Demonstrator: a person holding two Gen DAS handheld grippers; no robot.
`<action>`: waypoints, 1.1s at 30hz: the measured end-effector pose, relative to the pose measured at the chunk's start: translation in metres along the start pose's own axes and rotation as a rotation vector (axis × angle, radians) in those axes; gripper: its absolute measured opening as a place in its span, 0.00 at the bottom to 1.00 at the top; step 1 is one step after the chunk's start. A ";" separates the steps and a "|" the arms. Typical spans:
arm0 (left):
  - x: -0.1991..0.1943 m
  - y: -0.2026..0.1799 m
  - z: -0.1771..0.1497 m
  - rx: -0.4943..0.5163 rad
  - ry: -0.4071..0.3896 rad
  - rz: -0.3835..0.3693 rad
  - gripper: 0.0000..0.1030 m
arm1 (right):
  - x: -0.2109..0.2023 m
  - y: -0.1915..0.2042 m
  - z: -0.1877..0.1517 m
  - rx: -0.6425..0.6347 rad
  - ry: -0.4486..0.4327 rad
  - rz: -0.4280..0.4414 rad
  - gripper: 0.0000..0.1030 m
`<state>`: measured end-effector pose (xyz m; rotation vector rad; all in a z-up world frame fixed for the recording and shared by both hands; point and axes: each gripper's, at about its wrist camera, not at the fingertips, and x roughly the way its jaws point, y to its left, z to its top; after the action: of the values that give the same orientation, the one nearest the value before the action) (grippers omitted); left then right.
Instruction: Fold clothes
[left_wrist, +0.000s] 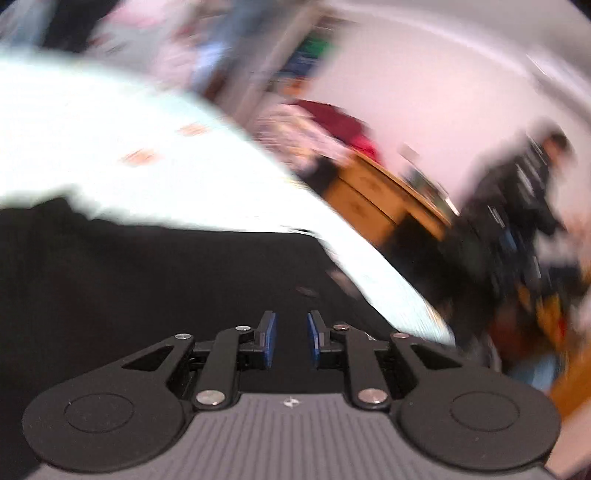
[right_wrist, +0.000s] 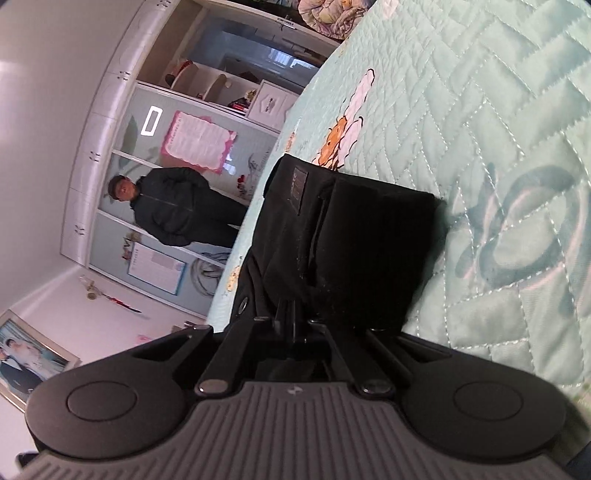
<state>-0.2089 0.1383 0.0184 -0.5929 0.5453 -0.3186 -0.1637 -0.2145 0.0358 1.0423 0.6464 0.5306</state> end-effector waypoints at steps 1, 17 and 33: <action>-0.003 0.018 -0.004 -0.073 0.007 0.019 0.19 | 0.001 0.001 0.001 0.001 0.003 -0.007 0.00; -0.340 0.203 -0.025 -0.609 -0.439 0.591 0.17 | 0.002 0.034 0.005 -0.040 0.015 -0.170 0.00; -0.316 0.208 -0.044 -0.601 -0.332 0.489 0.09 | 0.102 0.164 -0.184 -0.501 0.691 -0.004 0.00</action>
<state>-0.4635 0.4196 -0.0141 -1.0401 0.4429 0.4210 -0.2389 0.0349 0.0958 0.3655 1.0496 1.0063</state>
